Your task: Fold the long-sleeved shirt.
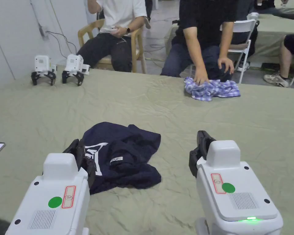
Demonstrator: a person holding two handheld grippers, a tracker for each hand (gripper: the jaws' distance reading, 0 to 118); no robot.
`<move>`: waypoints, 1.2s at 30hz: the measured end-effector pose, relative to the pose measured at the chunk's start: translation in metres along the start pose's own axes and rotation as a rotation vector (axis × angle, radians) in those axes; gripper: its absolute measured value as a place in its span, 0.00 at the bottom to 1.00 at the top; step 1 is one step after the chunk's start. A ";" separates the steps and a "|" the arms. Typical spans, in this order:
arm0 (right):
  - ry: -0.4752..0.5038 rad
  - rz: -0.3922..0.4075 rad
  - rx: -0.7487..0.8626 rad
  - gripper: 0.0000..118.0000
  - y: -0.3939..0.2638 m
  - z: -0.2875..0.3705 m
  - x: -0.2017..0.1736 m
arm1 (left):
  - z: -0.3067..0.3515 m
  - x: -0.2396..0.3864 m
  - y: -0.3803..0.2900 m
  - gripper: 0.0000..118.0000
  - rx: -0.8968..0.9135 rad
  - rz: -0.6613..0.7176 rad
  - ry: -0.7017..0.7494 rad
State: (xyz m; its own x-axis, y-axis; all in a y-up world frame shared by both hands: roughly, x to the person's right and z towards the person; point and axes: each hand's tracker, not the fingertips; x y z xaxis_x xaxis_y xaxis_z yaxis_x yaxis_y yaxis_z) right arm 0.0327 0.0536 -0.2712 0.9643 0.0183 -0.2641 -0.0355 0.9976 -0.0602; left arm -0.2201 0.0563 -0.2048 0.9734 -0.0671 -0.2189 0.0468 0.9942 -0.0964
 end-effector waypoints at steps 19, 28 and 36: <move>0.145 0.019 -0.083 0.01 -0.012 -0.057 -0.057 | -0.251 -0.032 -0.096 0.93 -0.751 0.125 -0.106; 0.144 0.028 -0.123 0.01 -0.022 -0.064 -0.053 | -0.297 -0.055 -0.136 0.14 -0.922 0.147 -0.087; 0.097 -0.018 -0.114 0.01 -0.020 -0.049 -0.026 | -0.245 -0.022 -0.045 0.10 -0.690 0.095 -0.289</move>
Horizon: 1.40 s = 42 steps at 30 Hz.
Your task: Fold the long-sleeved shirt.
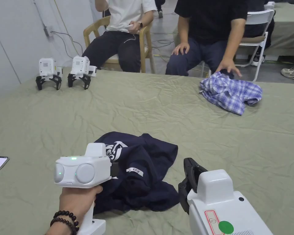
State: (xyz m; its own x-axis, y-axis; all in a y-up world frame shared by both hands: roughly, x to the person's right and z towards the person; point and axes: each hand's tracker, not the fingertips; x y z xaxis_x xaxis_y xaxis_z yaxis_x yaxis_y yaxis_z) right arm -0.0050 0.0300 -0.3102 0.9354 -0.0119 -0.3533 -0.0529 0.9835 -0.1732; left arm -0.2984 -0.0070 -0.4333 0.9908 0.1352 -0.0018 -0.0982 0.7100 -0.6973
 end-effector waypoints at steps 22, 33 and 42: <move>-0.559 -0.067 0.016 0.01 -0.004 0.176 0.203 | -0.070 0.484 -0.102 0.11 -0.232 -0.338 -0.695; -0.508 -0.017 -0.027 0.01 -0.007 0.154 0.192 | 0.032 0.328 -0.084 0.90 0.174 -0.213 -0.478; -0.513 -0.064 -0.068 0.01 -0.016 0.141 0.178 | 0.122 0.207 -0.145 0.03 0.292 -0.155 -0.188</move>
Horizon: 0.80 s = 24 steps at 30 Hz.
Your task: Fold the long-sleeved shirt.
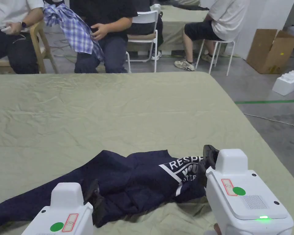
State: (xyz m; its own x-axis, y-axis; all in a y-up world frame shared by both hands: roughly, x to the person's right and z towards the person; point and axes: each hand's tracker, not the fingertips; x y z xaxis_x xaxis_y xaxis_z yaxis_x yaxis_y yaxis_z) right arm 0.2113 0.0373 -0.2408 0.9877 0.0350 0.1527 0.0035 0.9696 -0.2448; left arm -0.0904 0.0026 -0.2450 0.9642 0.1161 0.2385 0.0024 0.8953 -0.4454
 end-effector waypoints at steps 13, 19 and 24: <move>0.008 0.005 -0.025 0.01 -0.004 -0.001 0.004 | -0.092 -0.035 0.003 0.88 -0.195 0.052 0.078; -0.001 0.003 -0.077 0.01 -0.014 -0.014 0.011 | -0.214 -0.074 -0.017 0.87 -0.464 -0.045 0.109; 0.047 0.055 -0.129 0.01 -0.009 -0.050 0.012 | -0.258 -0.083 -0.055 0.61 -0.568 -0.034 0.117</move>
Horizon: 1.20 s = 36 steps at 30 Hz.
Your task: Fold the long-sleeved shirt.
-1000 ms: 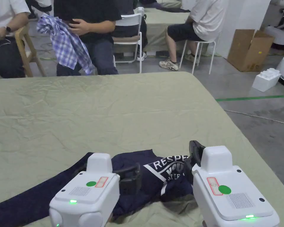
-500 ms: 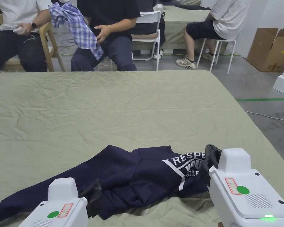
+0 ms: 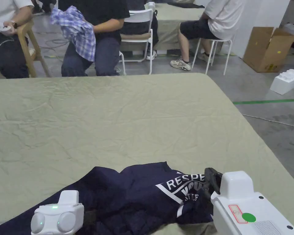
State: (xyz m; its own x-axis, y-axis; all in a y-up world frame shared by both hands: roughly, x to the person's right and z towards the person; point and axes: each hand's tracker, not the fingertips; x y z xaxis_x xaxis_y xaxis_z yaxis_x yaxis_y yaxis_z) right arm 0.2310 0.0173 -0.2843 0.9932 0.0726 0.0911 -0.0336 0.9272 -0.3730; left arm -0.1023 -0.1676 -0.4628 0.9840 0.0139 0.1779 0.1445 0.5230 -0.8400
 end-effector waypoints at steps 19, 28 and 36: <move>0.255 0.359 -1.007 0.67 -0.018 -0.349 -0.063 | 0.083 0.016 0.000 0.08 0.073 -0.012 -0.081; 0.290 0.210 -0.750 0.06 0.026 -0.286 -0.038 | 0.113 0.003 0.021 0.08 0.183 0.025 -0.102; 0.366 0.104 -0.237 0.06 0.183 -0.143 0.036 | 0.216 -0.025 0.101 0.08 0.476 0.111 -0.210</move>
State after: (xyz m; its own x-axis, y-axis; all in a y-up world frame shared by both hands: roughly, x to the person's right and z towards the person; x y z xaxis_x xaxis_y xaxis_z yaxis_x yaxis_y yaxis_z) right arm 0.2769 0.1370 -0.4812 0.9614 -0.0137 -0.2747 -0.1508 0.8089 -0.5682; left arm -0.1351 0.0689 -0.4417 0.9414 0.2364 0.2407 -0.0713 0.8368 -0.5429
